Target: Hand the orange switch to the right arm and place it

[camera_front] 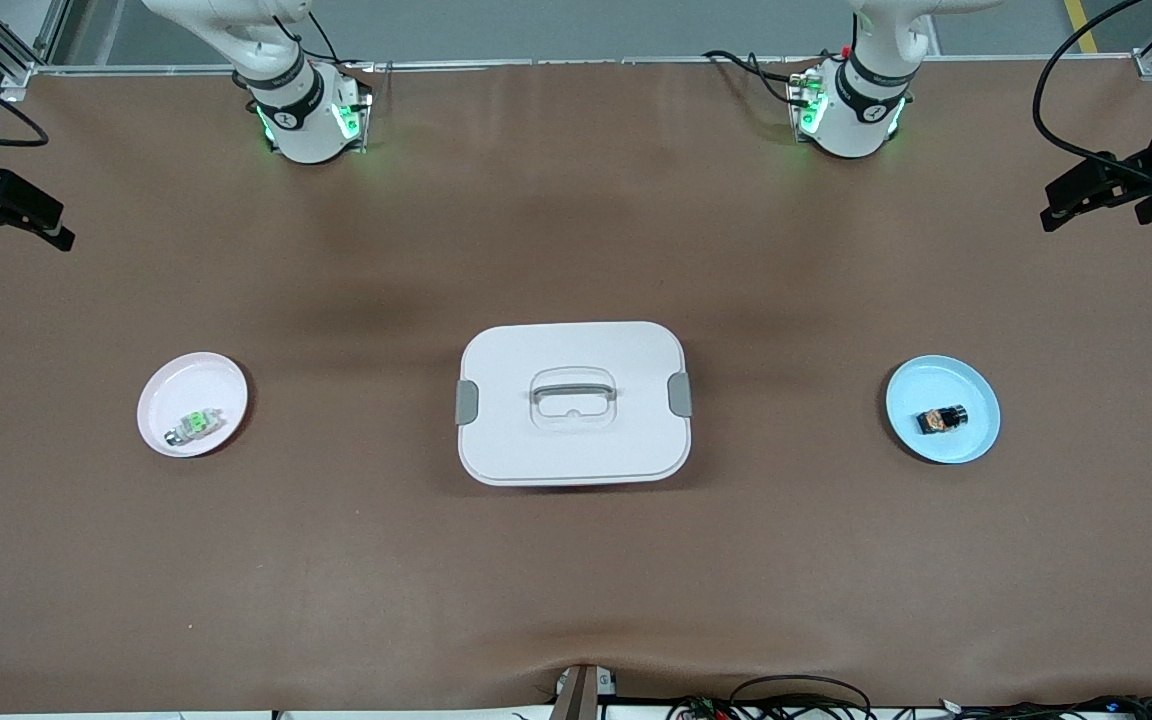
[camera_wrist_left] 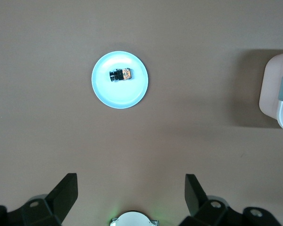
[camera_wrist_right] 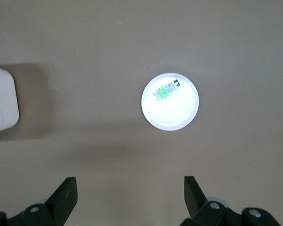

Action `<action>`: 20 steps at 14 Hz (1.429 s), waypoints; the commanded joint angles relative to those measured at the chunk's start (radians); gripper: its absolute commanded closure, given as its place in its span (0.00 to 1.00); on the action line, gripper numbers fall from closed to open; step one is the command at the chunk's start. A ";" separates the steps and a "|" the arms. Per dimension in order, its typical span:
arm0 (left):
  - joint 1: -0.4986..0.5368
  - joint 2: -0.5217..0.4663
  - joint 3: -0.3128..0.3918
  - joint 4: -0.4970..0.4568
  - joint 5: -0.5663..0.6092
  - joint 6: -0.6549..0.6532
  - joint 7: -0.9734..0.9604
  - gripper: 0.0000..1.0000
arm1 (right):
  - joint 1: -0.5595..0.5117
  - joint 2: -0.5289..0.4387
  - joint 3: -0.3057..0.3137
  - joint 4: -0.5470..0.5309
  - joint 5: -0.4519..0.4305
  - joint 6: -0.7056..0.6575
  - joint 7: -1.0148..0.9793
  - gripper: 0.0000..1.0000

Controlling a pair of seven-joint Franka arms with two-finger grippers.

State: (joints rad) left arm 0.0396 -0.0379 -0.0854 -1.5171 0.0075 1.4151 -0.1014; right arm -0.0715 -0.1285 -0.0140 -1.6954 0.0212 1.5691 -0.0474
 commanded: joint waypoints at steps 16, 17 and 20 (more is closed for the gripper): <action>0.048 0.243 0.013 -0.069 0.029 0.307 -0.004 0.00 | -0.013 0.001 0.014 0.037 -0.007 -0.029 -0.006 0.00; 0.049 0.240 0.013 -0.127 0.029 0.368 -0.006 0.00 | -0.013 0.001 0.014 0.037 -0.007 -0.030 -0.003 0.00; 0.049 0.254 0.013 -0.250 0.031 0.543 -0.009 0.00 | -0.013 0.001 0.014 0.037 -0.007 -0.032 -0.003 0.00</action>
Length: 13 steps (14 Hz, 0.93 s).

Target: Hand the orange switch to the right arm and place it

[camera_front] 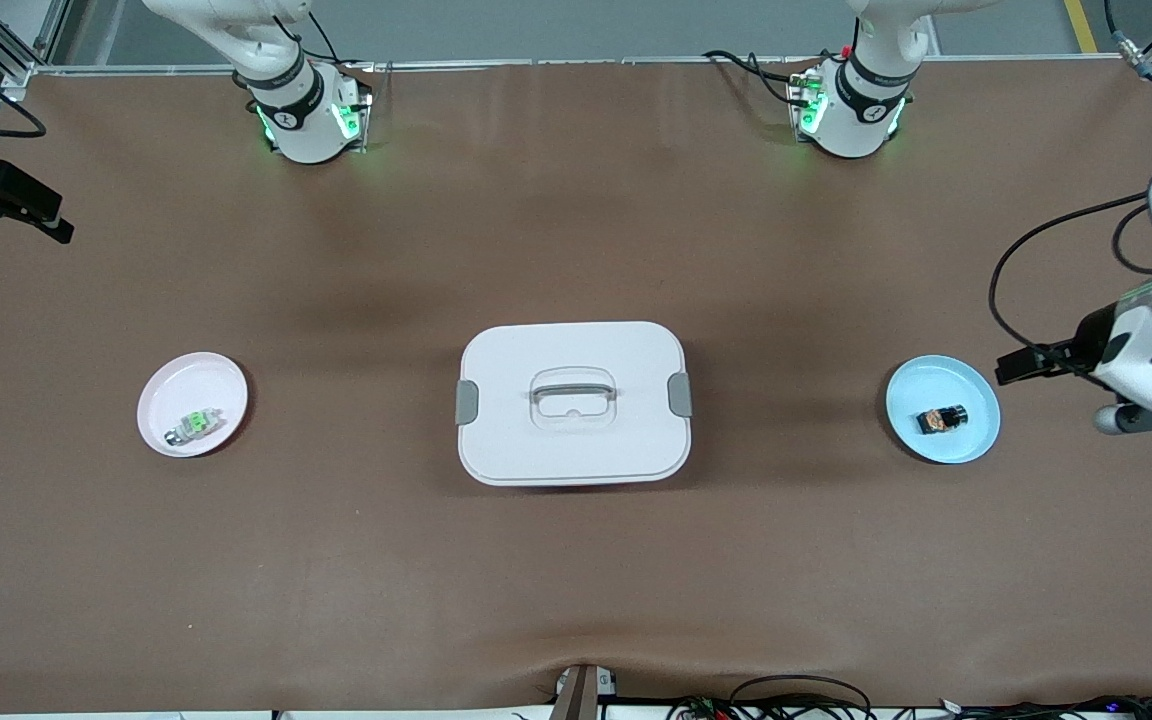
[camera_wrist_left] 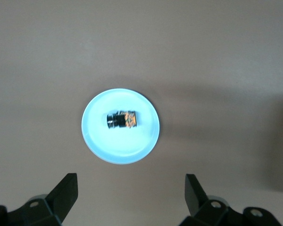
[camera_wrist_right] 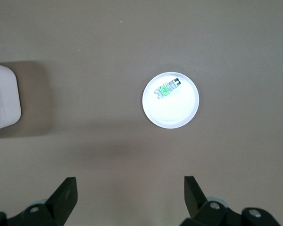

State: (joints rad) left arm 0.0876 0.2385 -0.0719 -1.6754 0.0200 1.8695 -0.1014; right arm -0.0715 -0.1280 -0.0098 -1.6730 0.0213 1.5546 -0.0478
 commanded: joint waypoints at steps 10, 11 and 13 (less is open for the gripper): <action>0.055 0.172 0.000 -0.213 0.109 0.421 0.000 0.00 | -0.013 0.001 0.010 0.015 -0.007 -0.018 -0.006 0.00; 0.064 0.198 -0.002 -0.214 0.109 0.450 0.002 0.00 | -0.013 0.001 0.010 0.015 -0.007 -0.018 -0.006 0.00; 0.064 0.232 -0.002 -0.216 0.110 0.456 0.002 0.00 | -0.013 0.001 0.010 0.015 -0.007 -0.016 -0.007 0.00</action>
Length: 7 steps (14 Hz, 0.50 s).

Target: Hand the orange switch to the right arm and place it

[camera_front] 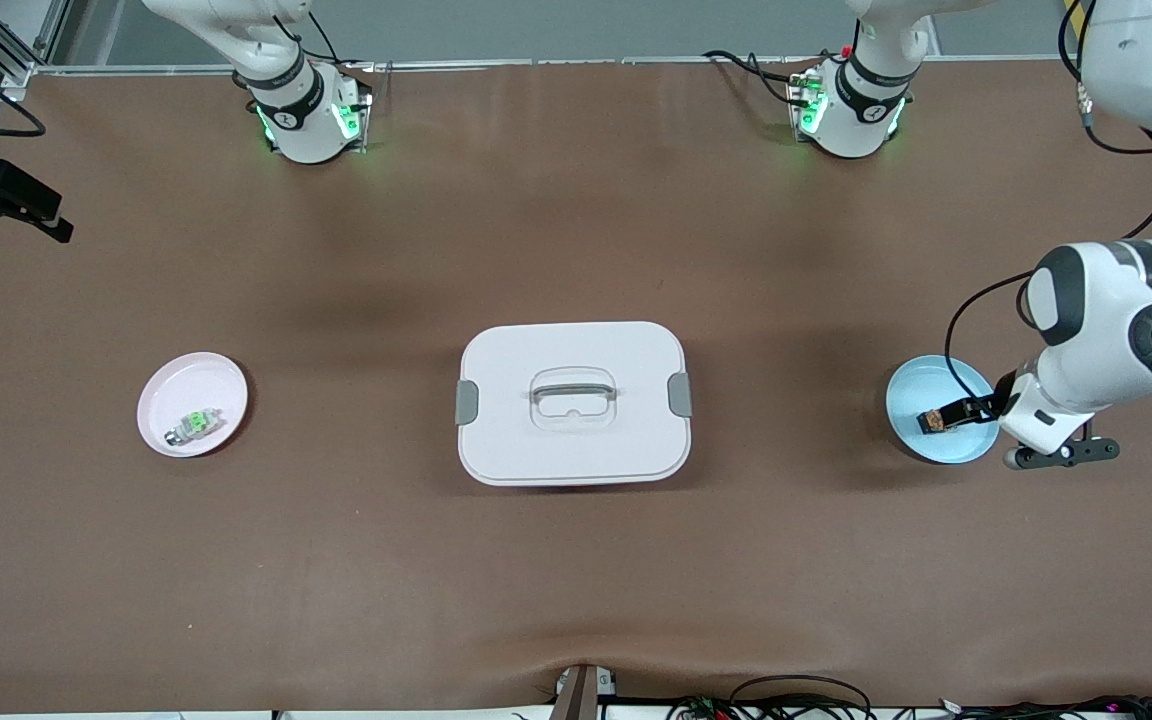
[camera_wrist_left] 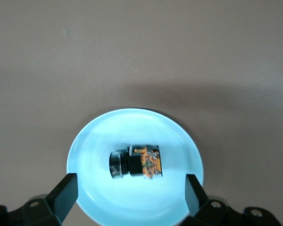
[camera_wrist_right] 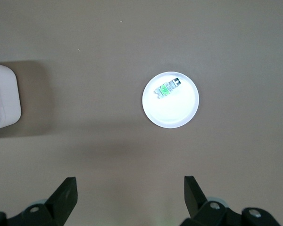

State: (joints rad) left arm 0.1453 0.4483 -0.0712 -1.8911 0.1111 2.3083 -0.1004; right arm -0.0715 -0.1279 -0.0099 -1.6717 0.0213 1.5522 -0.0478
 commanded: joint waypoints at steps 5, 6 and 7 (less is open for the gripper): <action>0.005 0.056 -0.001 -0.013 0.021 0.020 0.007 0.00 | -0.013 0.001 0.010 0.013 -0.007 -0.015 -0.007 0.00; 0.007 0.058 -0.001 -0.013 0.021 0.022 0.007 0.00 | -0.013 0.001 0.010 0.013 -0.007 -0.014 -0.007 0.00; 0.008 0.062 -0.002 -0.011 0.021 0.026 0.007 0.00 | -0.014 0.001 0.010 0.013 -0.007 -0.015 -0.007 0.00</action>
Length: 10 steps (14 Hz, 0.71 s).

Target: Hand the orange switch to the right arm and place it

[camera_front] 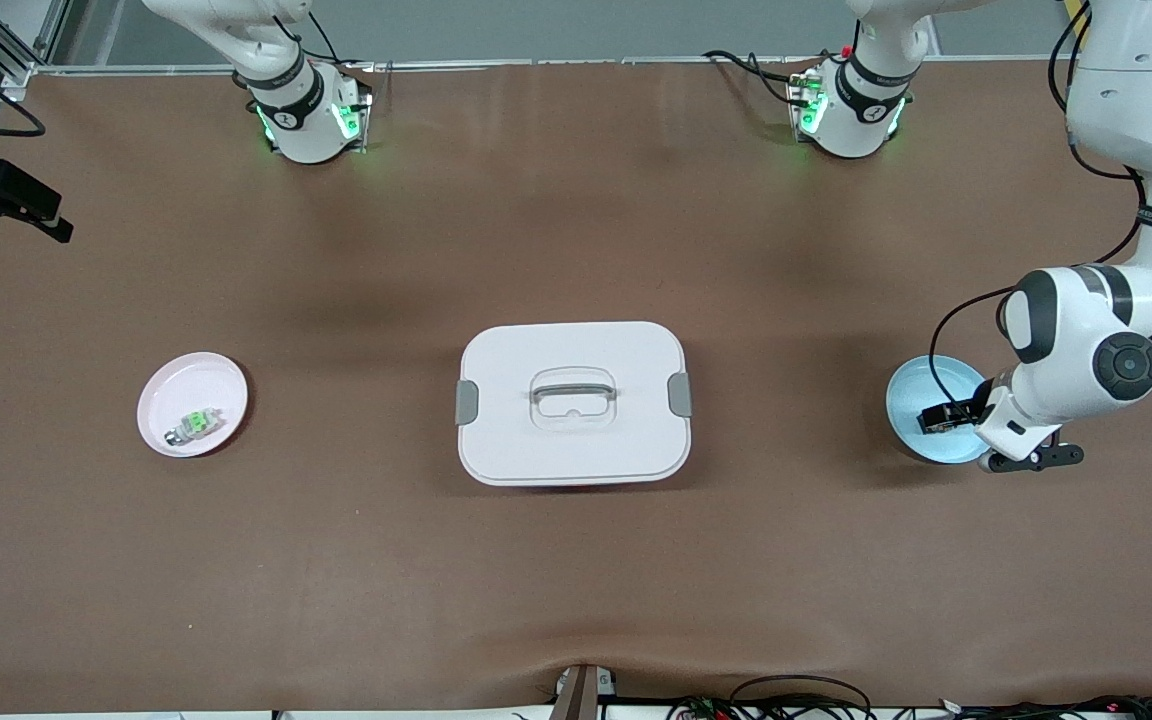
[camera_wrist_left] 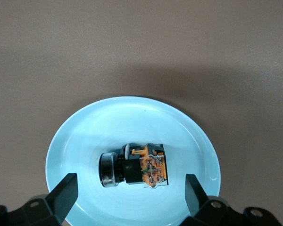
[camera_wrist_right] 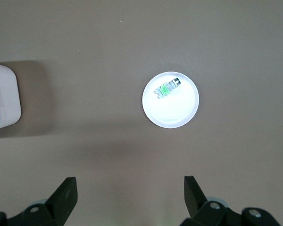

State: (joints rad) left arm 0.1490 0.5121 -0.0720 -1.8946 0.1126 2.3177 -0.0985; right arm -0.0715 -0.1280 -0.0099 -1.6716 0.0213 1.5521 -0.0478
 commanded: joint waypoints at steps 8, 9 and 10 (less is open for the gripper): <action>0.004 0.042 0.000 -0.009 0.019 0.071 0.005 0.00 | -0.014 0.001 0.010 0.013 -0.007 -0.015 -0.007 0.00; 0.004 0.046 0.000 -0.009 0.019 0.071 0.005 0.00 | -0.014 0.001 0.010 0.013 -0.007 -0.015 -0.007 0.00; 0.004 0.049 0.000 -0.009 0.019 0.071 0.005 0.00 | -0.014 0.001 0.010 0.013 -0.007 -0.015 -0.007 0.00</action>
State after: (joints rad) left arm 0.1498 0.5585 -0.0719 -1.8974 0.1127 2.3733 -0.0984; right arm -0.0715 -0.1279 -0.0099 -1.6716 0.0213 1.5520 -0.0478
